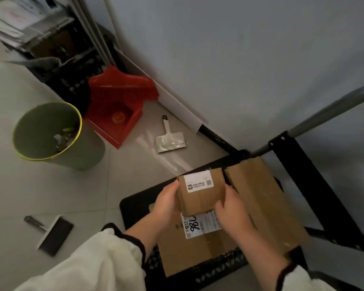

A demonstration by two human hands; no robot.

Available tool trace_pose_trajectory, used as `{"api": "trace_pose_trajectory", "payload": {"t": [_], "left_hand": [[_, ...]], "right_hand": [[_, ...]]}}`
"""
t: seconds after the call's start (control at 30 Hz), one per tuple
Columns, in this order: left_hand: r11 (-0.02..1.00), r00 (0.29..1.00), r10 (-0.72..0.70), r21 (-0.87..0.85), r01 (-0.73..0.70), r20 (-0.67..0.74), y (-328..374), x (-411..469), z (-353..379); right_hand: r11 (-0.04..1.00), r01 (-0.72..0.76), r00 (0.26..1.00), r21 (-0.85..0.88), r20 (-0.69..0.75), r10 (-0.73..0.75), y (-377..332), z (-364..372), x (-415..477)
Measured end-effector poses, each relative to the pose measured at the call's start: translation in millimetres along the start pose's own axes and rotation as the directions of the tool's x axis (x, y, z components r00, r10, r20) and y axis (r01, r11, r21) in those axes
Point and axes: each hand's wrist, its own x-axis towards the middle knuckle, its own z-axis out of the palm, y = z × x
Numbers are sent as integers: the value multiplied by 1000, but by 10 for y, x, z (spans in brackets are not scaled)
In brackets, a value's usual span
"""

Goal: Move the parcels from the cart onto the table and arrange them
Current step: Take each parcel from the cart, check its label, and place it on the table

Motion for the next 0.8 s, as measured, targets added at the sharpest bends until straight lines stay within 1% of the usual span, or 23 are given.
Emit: {"api": "trace_pose_trajectory", "payload": {"t": [0.1, 0.17, 0.23, 0.37, 0.43, 0.57, 0.63, 0.7, 0.8], "left_hand": [[1000, 999, 27, 13, -28, 45, -105, 154, 52], [995, 997, 77, 65, -79, 30, -65, 110, 77], [993, 995, 98, 71, -98, 0, 38, 1, 82], [988, 988, 148, 47, -146, -43, 422, -449, 119], [984, 983, 177, 23, -176, -48, 658, -775, 193], [962, 961, 270, -14, -272, -58, 1217, -1655, 382], [940, 940, 337, -34, -339, -46, 1564, -2237, 447], [901, 902, 432, -35, -432, -18, 1936, -2917, 475], [824, 823, 567, -13, -567, 15, 2407, -4069, 422]], "right_hand": [[998, -36, 998, -48, -58, 33, -30, 105, 112], [999, -27, 998, -18, -65, 25, -87, 92, 105], [1000, -5, 998, 14, -65, 6, -171, 16, 39], [996, 53, 997, 78, -57, -49, -495, -394, -247], [990, 106, 992, 91, -83, -98, -730, -698, -437], [970, 207, 970, 128, -155, -186, -1297, -1479, -979], [953, 270, 949, 135, -203, -241, -1632, -1940, -1372], [933, 335, 921, 134, -257, -294, -2005, -2429, -1838], [903, 399, 880, 157, -343, -329, -2510, -3070, -2649]]}}
